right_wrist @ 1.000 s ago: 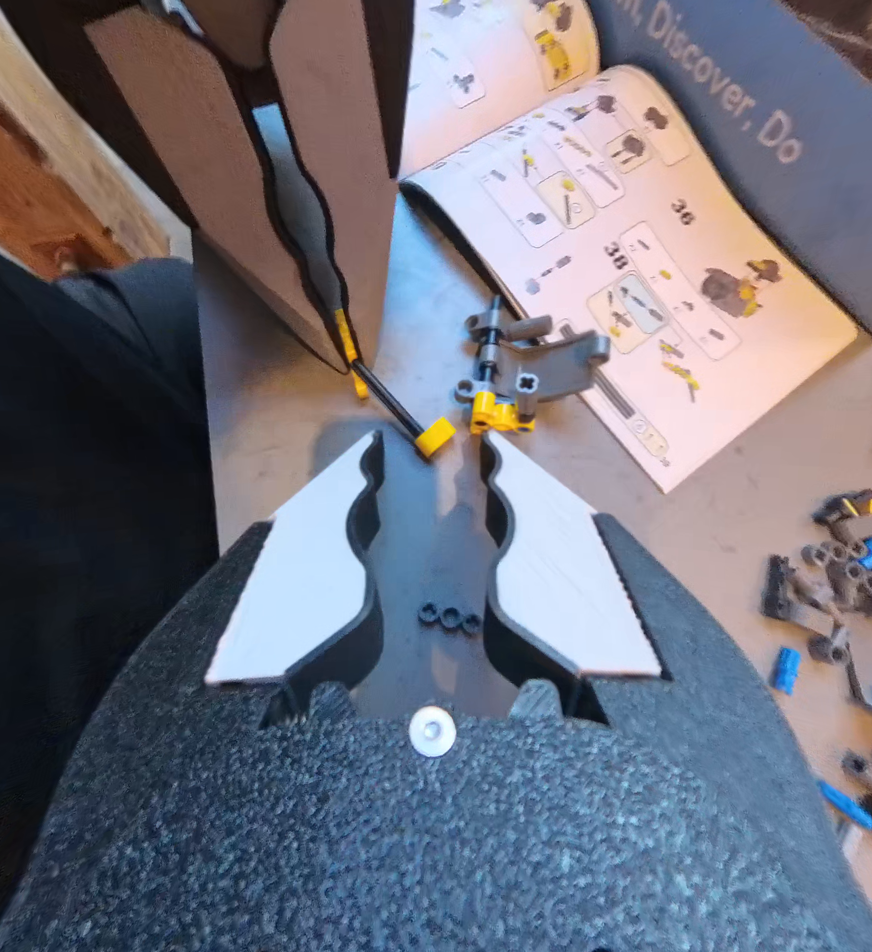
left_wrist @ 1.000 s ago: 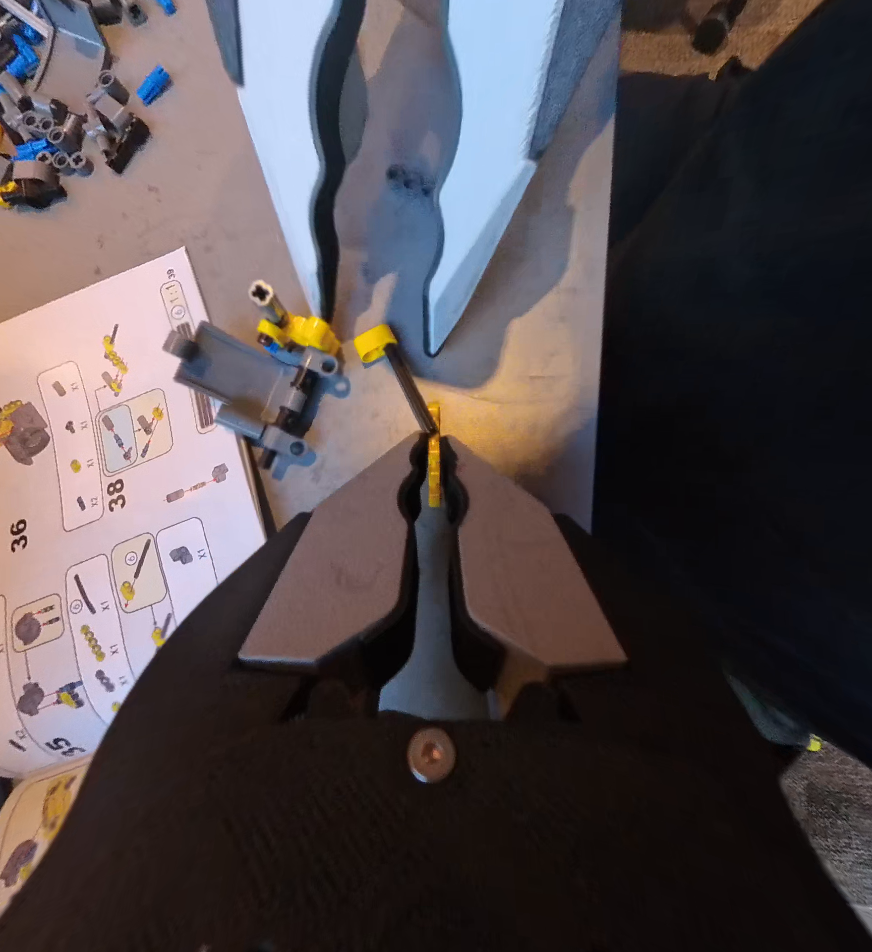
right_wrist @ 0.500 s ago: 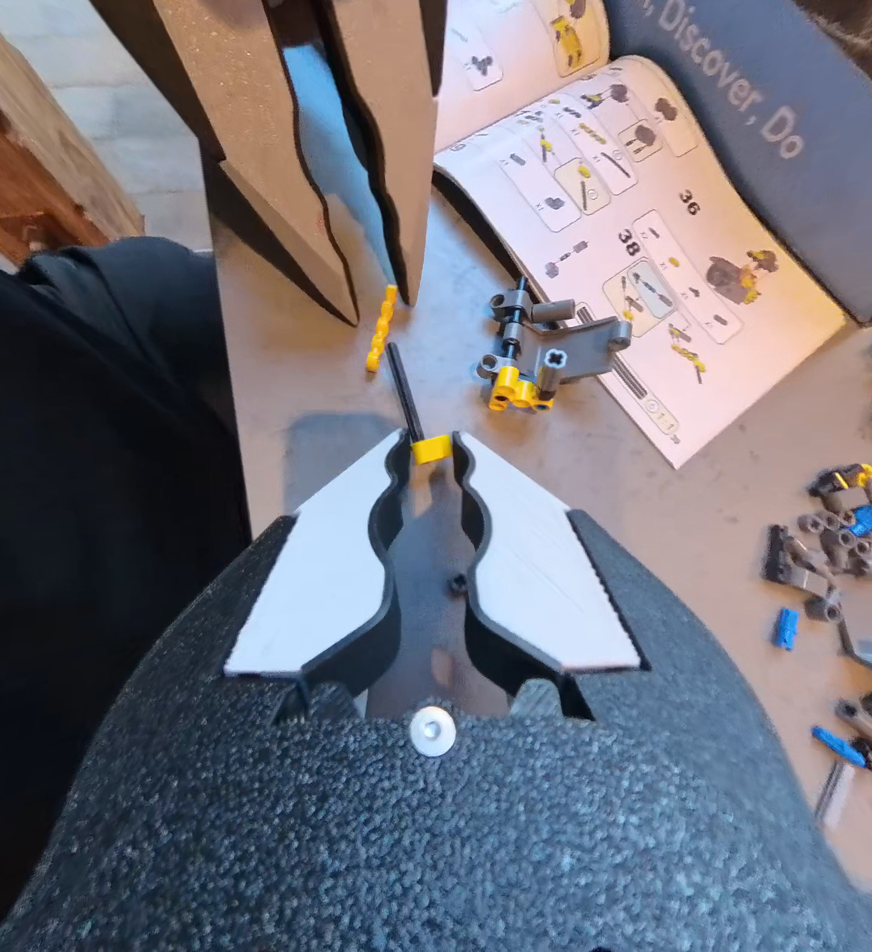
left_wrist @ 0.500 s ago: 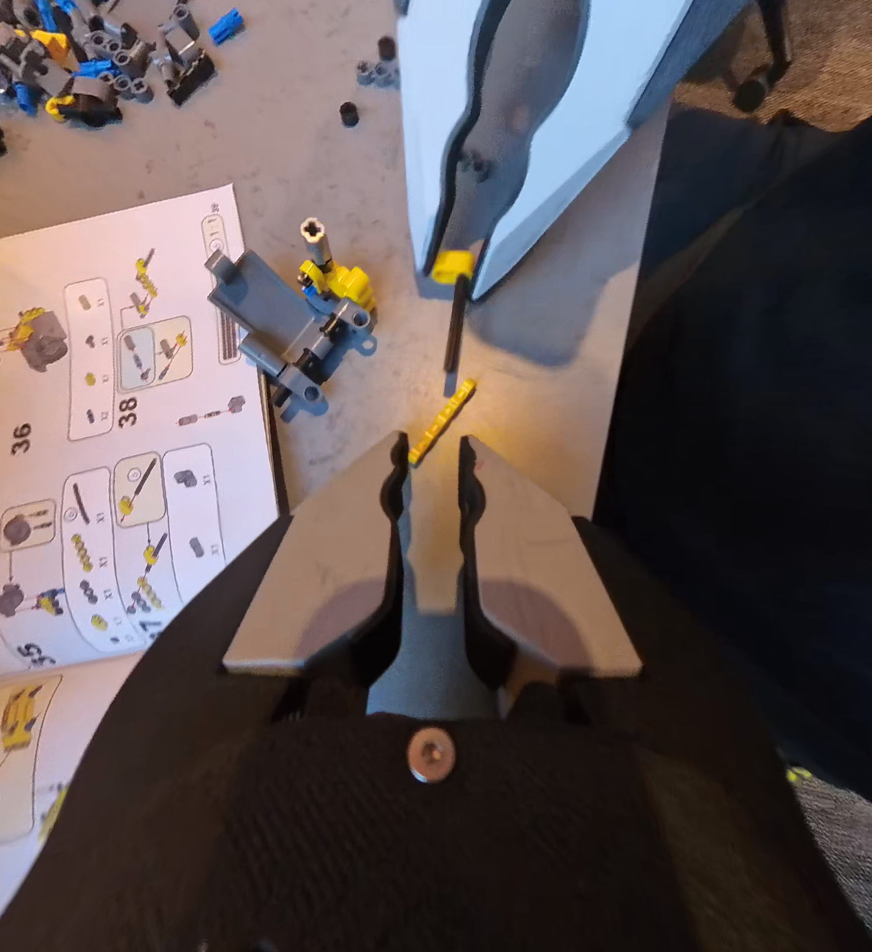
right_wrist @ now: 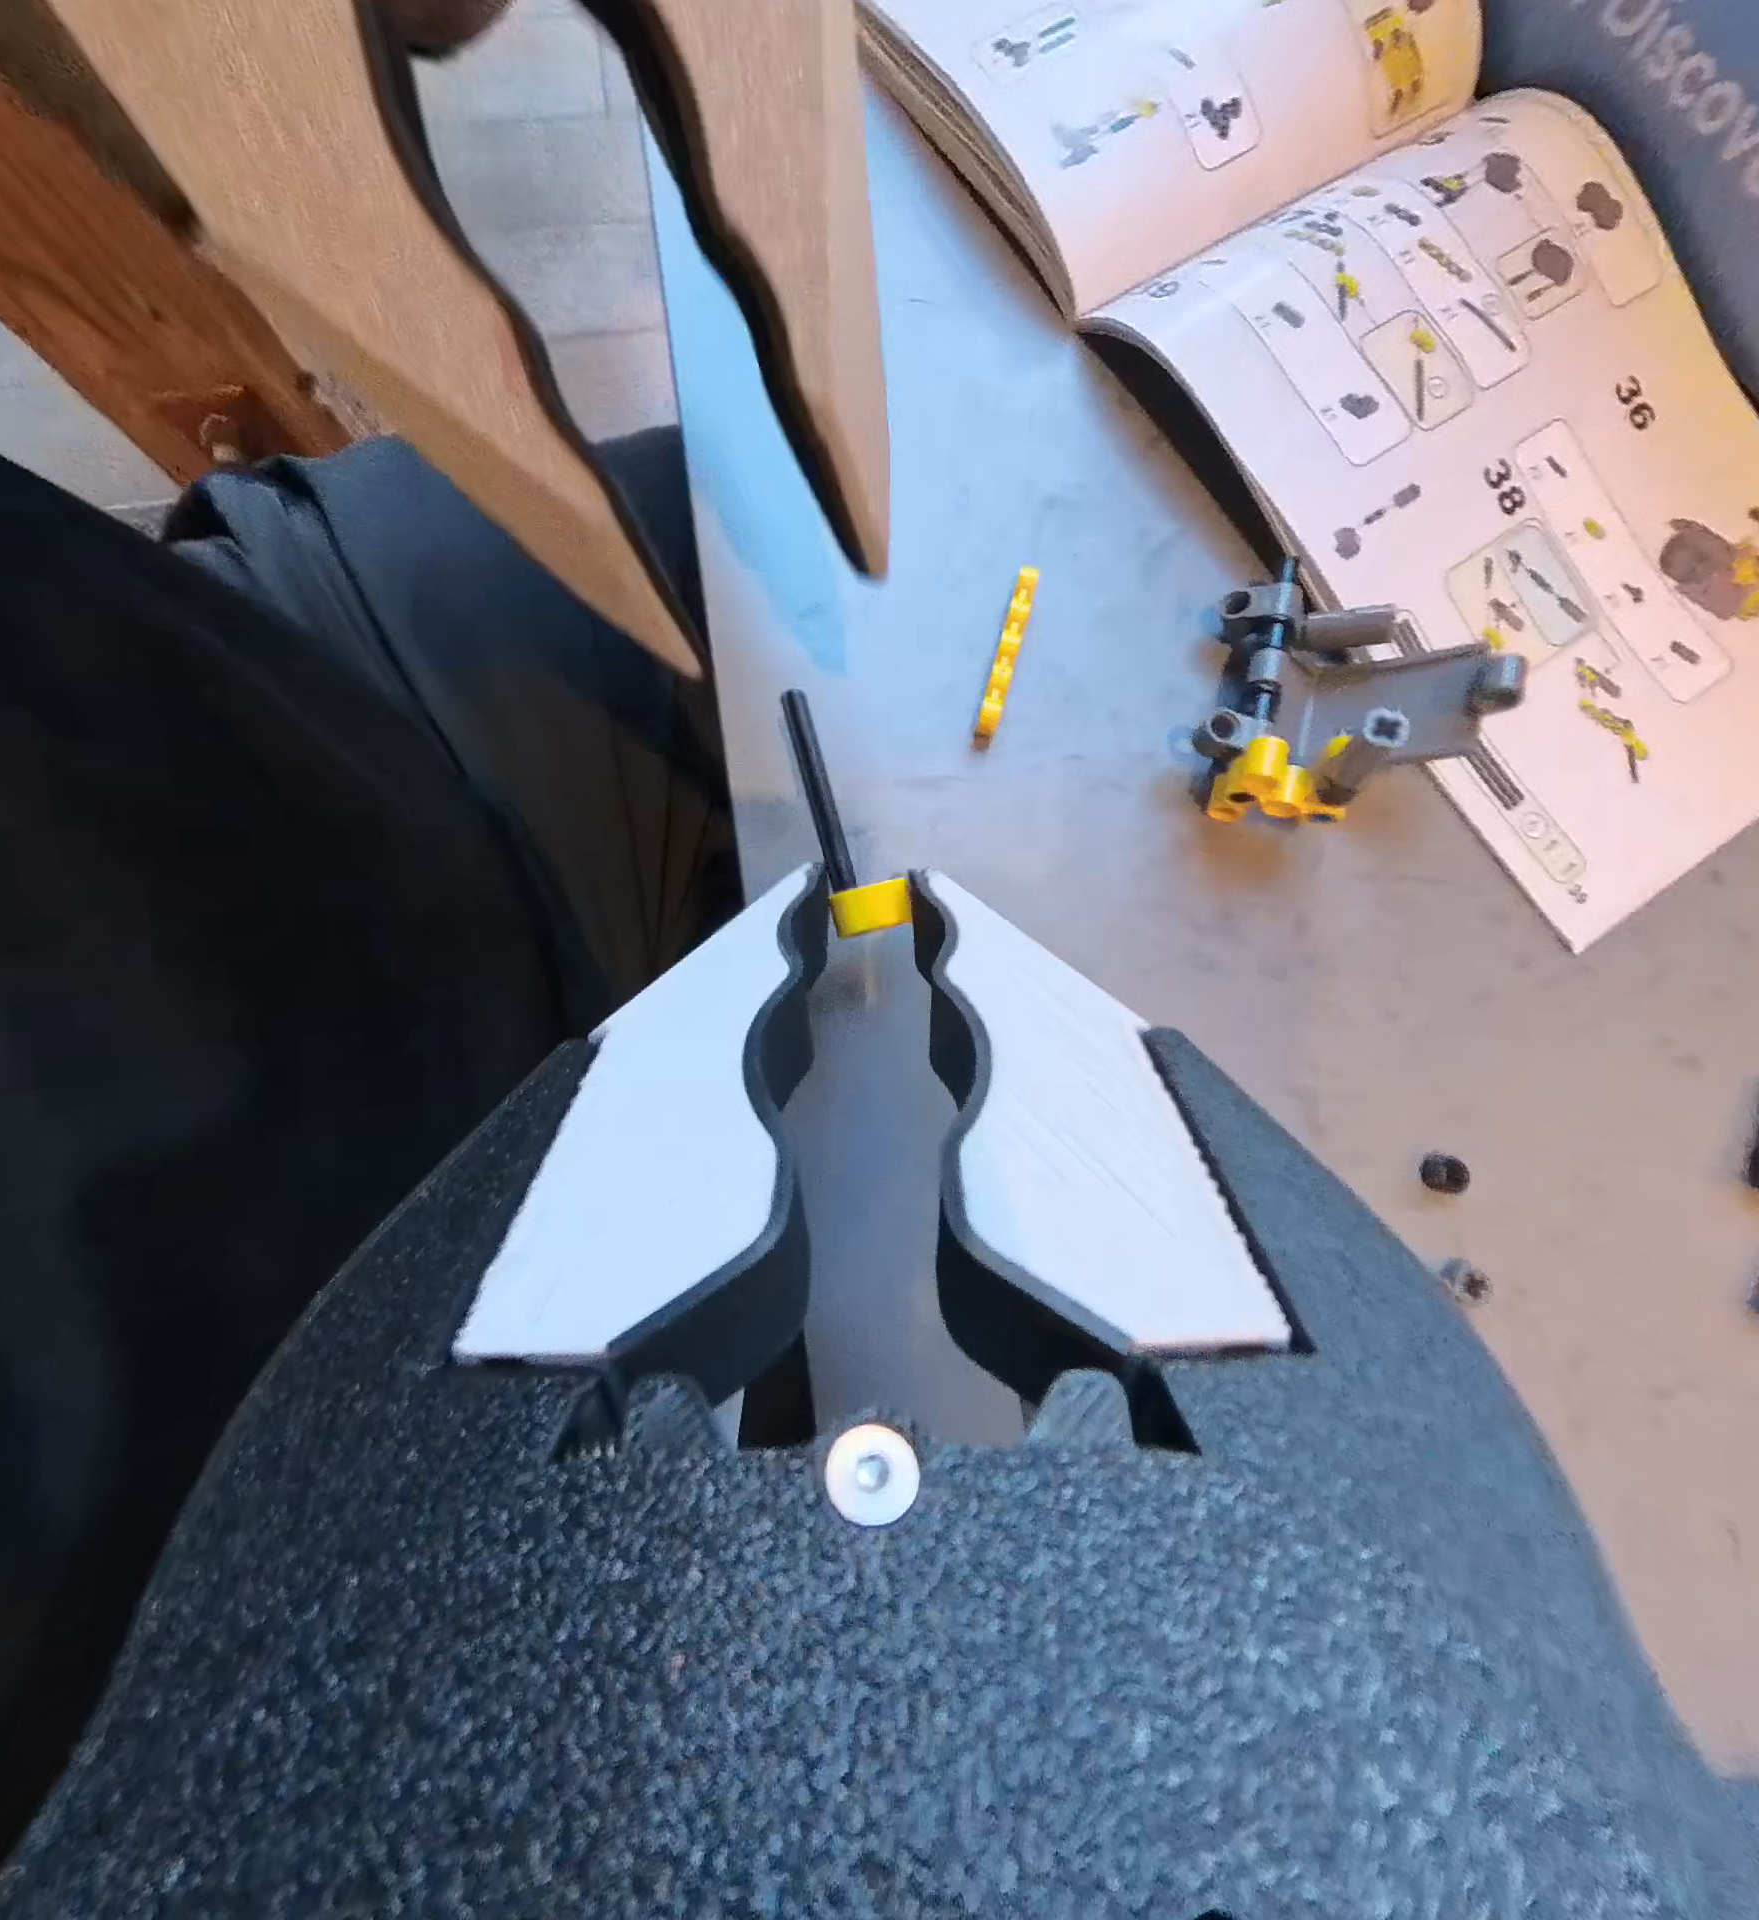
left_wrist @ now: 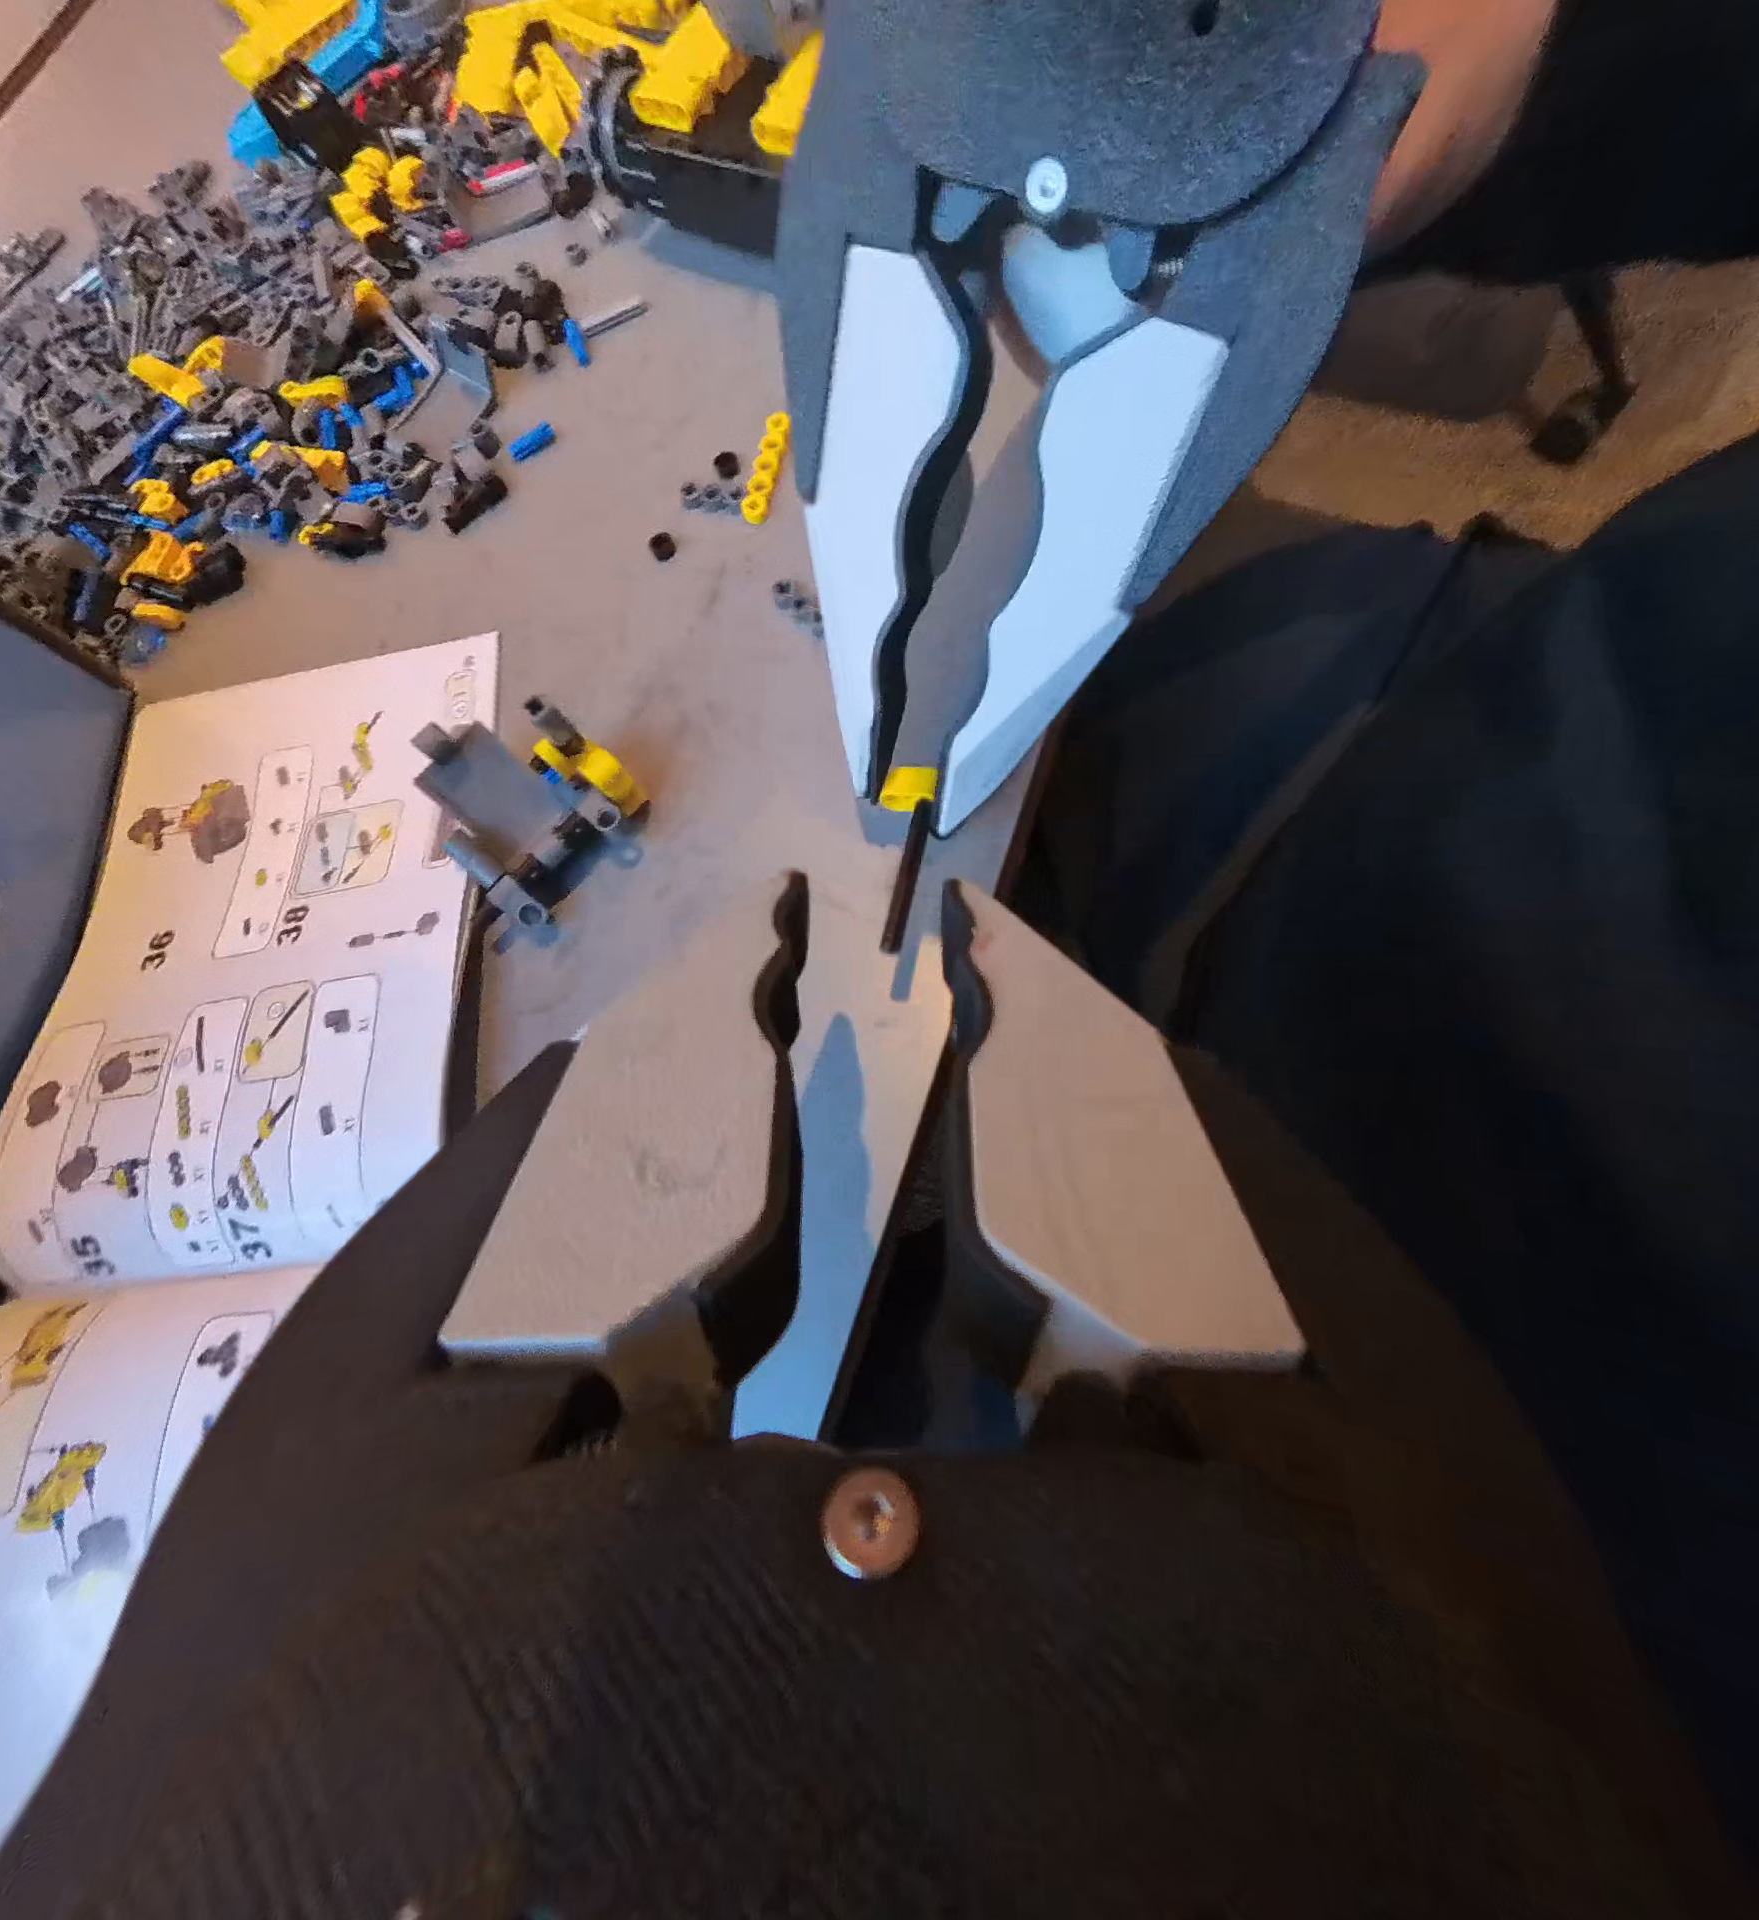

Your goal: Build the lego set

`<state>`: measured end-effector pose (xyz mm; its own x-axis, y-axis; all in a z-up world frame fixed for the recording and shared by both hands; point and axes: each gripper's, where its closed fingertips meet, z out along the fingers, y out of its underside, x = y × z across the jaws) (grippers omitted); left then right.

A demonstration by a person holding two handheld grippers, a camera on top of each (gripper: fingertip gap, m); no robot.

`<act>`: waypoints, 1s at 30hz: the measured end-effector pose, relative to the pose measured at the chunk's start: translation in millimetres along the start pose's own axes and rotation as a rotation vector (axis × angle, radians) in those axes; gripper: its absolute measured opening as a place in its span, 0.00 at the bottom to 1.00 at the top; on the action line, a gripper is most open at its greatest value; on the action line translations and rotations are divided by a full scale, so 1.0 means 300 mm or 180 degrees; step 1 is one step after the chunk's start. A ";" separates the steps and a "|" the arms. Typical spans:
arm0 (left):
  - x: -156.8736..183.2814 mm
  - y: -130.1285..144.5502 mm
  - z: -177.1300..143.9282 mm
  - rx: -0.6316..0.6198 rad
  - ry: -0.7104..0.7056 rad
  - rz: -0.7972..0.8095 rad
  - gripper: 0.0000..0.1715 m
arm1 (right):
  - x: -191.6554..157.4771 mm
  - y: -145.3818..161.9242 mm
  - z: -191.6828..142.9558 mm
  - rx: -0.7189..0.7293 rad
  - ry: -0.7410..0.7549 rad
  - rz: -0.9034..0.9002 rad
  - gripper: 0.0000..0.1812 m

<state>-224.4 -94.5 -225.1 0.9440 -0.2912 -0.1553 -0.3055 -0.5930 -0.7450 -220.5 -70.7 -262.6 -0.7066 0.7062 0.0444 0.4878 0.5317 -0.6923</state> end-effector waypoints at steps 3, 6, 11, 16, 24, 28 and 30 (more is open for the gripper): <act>0.043 0.027 0.040 -0.0128 0.0069 0.0072 0.12 | -0.022 -0.018 -0.005 -0.0004 -0.0098 0.0044 0.08; 0.064 0.025 0.057 -0.0105 0.0058 0.0157 0.03 | -0.036 -0.036 -0.015 0.0079 -0.0288 0.0218 0.08; 0.047 0.032 0.081 -0.0069 0.0049 0.0052 0.00 | -0.012 -0.057 -0.012 0.0185 -0.0481 0.0502 0.08; -0.006 0.069 0.060 -0.0053 0.0000 -0.0147 0.00 | 0.060 -0.030 -0.010 0.0097 -0.0350 0.0628 0.08; -0.045 0.051 -0.018 0.0687 -0.0480 -0.0783 0.19 | 0.118 -0.022 0.010 0.0155 0.0044 0.0395 0.09; 0.082 -0.053 -0.060 0.1700 -0.0160 -0.1269 0.18 | 0.127 -0.012 0.032 0.0035 0.0230 0.0148 0.08; 0.112 -0.047 -0.072 0.1684 -0.0186 -0.1125 0.15 | 0.123 -0.017 0.028 0.0040 0.0292 -0.0046 0.00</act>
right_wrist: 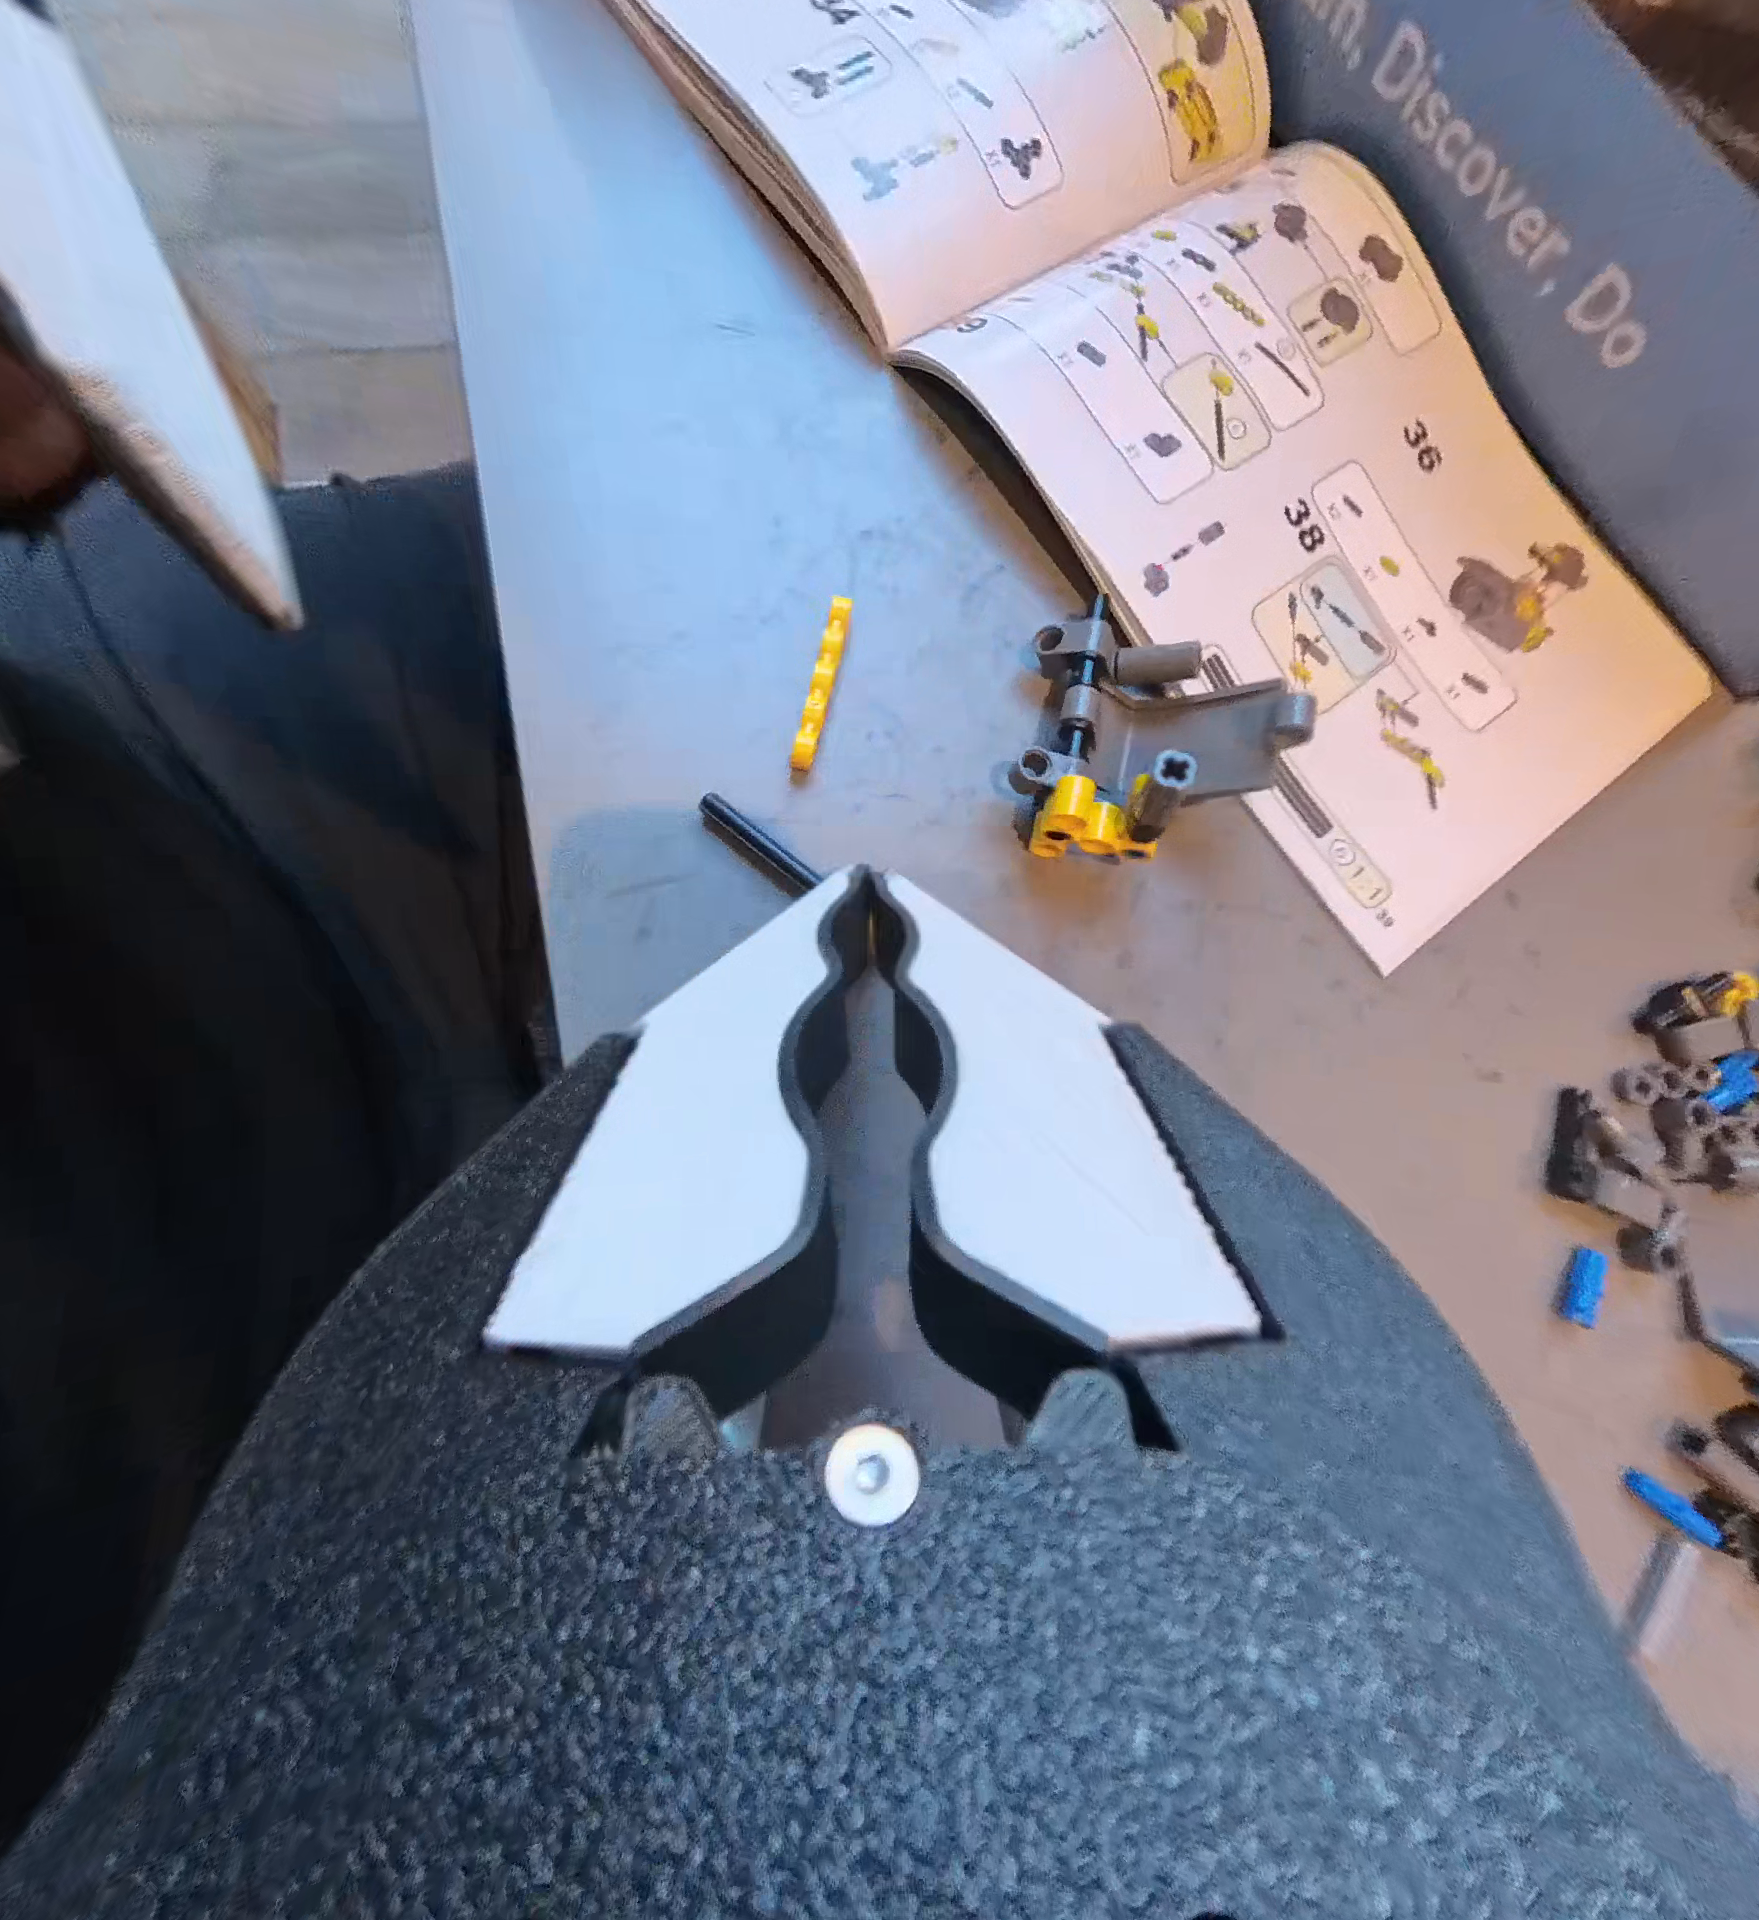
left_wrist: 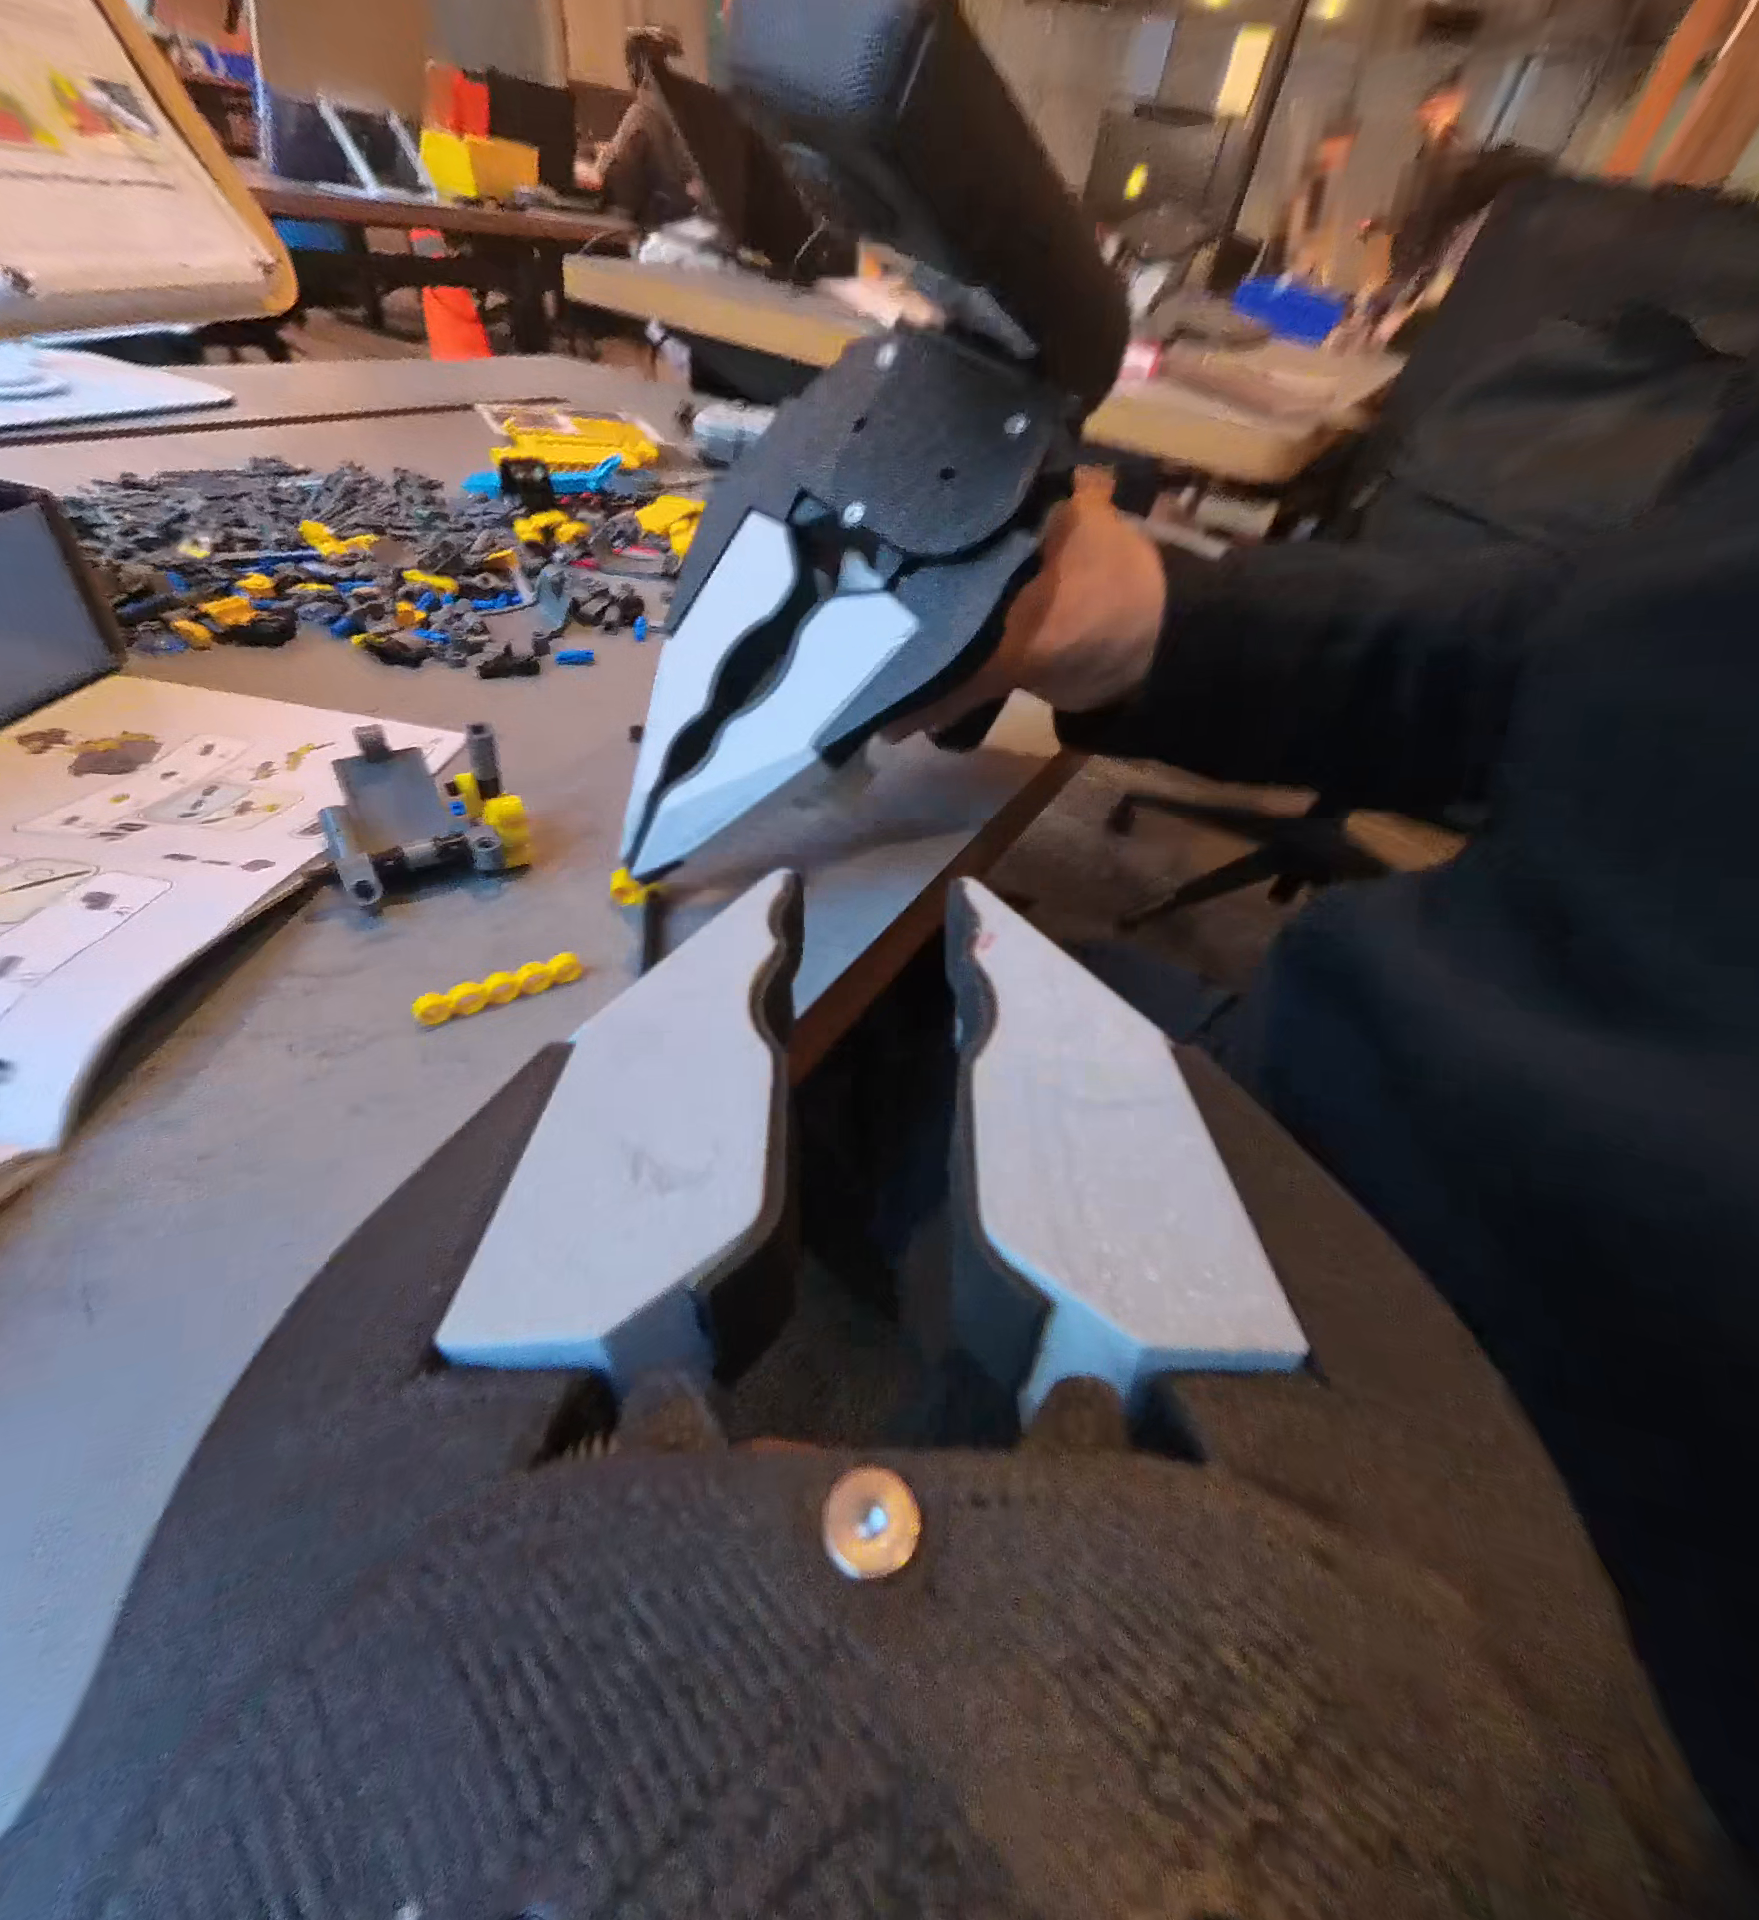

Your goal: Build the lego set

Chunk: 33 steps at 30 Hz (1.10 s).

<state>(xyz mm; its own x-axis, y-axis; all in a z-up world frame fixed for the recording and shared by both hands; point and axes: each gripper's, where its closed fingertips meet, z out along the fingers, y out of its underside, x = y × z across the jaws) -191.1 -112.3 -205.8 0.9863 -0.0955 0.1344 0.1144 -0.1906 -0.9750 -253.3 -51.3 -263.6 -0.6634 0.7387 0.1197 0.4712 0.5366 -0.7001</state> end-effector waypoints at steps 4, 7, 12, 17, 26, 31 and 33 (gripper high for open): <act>-0.026 0.064 -0.015 -0.0260 -0.0142 0.0266 0.14 | 0.019 -0.013 0.004 -0.0174 0.0141 -0.0275 0.05; -0.016 0.089 -0.027 -0.0310 -0.0009 0.0058 0.15 | 0.027 -0.004 0.023 -0.0488 0.0051 -0.0100 0.12; 0.036 0.170 -0.093 -0.0636 0.0054 -0.0013 0.18 | 0.054 -0.108 0.024 -0.0062 0.0390 0.0021 0.17; 0.152 0.241 -0.192 -0.0766 -0.0078 0.0224 0.17 | 0.004 -0.205 -0.096 0.0958 0.0974 0.0280 0.21; 0.122 0.172 -0.325 -0.0593 -0.0811 0.0510 0.17 | -0.272 -0.091 -0.374 0.2009 0.0809 0.0325 0.22; 0.107 0.131 -0.420 -0.0231 -0.1144 -0.0201 0.23 | -0.362 0.034 -0.416 0.2139 0.0662 0.0405 0.26; 0.127 0.175 -0.429 -0.0204 -0.1171 -0.0327 0.21 | -0.378 0.076 -0.424 0.2065 0.0712 0.0354 0.26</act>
